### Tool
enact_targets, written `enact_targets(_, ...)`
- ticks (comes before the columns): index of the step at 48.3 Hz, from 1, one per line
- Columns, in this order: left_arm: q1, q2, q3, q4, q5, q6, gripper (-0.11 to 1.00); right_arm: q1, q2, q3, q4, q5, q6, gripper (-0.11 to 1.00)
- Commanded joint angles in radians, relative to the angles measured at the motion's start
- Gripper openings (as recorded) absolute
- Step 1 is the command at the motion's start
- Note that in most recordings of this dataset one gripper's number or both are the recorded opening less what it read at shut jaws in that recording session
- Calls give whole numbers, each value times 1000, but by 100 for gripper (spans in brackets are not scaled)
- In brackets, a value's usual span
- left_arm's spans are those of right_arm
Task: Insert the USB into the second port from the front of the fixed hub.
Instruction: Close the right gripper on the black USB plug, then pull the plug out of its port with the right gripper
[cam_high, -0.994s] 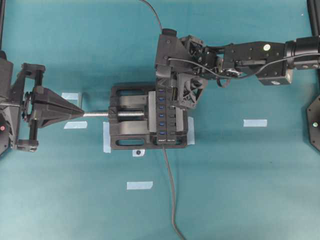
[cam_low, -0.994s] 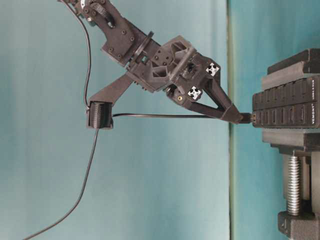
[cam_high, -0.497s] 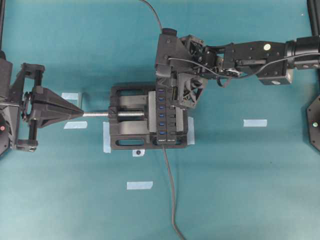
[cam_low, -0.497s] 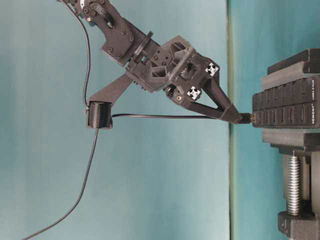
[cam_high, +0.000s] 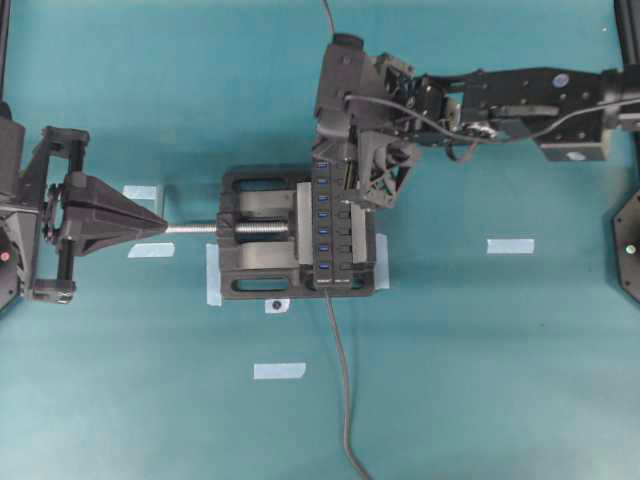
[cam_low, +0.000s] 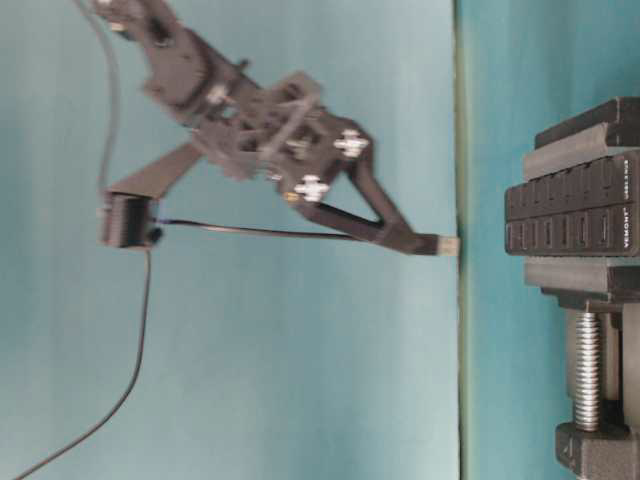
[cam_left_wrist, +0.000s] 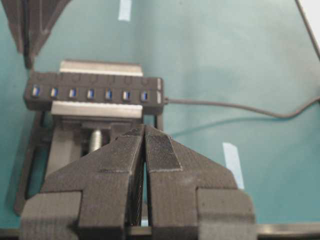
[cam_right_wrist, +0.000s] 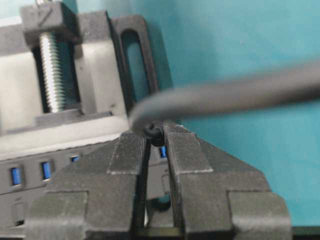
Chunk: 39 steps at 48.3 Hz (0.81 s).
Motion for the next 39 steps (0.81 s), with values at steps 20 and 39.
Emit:
enact_targets(20, -2, -2, -12, 2, -9, -2, 0, 51, -72, -29, 3, 37, 38, 12)
enact_targets(39, 0, -2, -12, 2, -9, -2, 0, 89, -81, -31, 3, 52, 46, 12)
